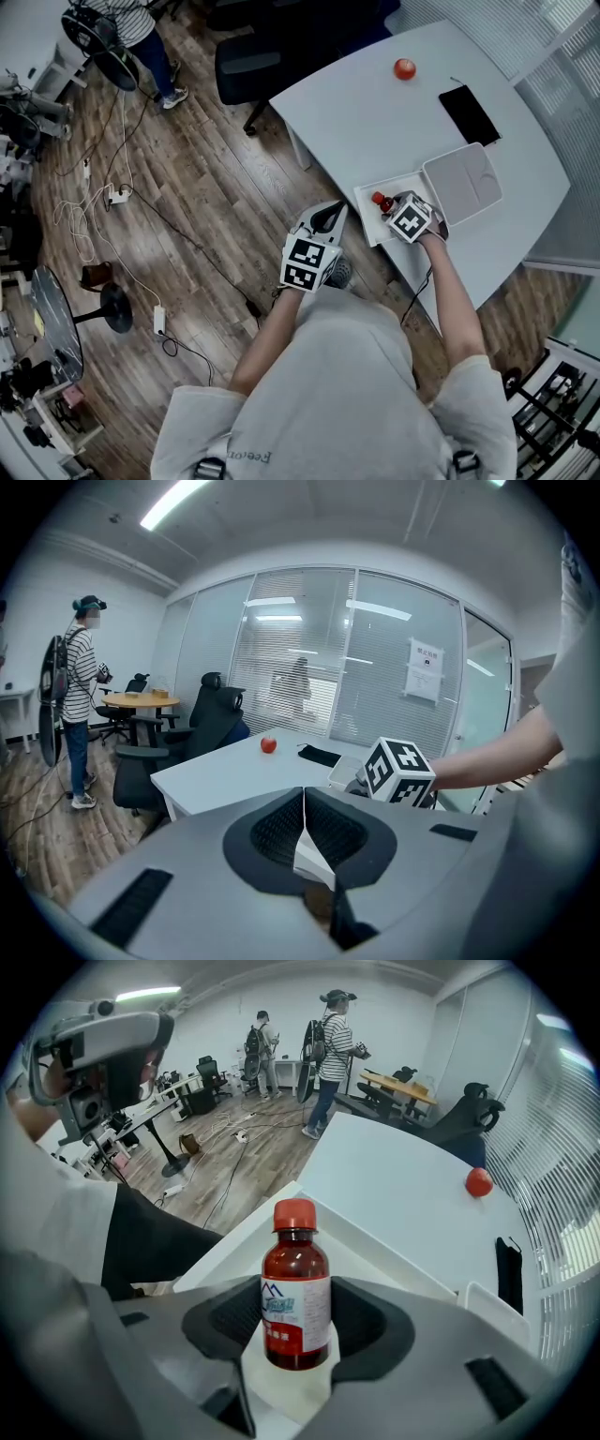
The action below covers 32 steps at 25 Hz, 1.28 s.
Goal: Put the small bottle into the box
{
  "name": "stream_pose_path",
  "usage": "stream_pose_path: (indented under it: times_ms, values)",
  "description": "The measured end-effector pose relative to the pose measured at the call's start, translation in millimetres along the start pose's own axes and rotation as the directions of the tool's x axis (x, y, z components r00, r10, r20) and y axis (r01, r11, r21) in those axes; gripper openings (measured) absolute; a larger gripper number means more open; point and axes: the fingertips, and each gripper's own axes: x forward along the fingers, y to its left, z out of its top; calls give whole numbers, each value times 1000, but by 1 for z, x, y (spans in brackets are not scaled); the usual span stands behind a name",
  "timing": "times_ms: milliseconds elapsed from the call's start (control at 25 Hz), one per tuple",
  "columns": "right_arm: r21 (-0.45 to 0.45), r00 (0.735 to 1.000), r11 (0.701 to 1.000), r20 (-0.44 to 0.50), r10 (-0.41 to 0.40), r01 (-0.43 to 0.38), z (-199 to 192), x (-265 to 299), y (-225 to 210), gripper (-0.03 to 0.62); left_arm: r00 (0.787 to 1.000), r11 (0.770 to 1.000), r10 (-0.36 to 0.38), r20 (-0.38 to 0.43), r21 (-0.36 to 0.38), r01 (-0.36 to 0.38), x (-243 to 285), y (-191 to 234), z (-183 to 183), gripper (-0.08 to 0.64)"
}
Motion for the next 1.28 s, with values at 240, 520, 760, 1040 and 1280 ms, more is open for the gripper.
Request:
stream_pose_path:
  times_ms: [240,520,760,1040,1280]
  values:
    - [-8,999,999,-29,39,-39,-5,13,8,227,1000,1000,14,15,-18,-14,-4,8,0,29]
    - [5,995,1000,-96,23,-23,-22,20,6,227,998,998,51,28,-46,-50,-11,22,2,29]
    - [-1,995,997,-62,73,-73,-13,28,18,228,998,998,58,35,-42,-57,-17,24,2,29]
    - [2,984,999,-171,47,-47,-36,34,9,229,996,995,87,36,-47,-85,-25,30,-2,29]
    - [26,981,991,-141,131,-129,-32,35,28,229,995,994,95,42,-49,-93,-30,26,-2,29]
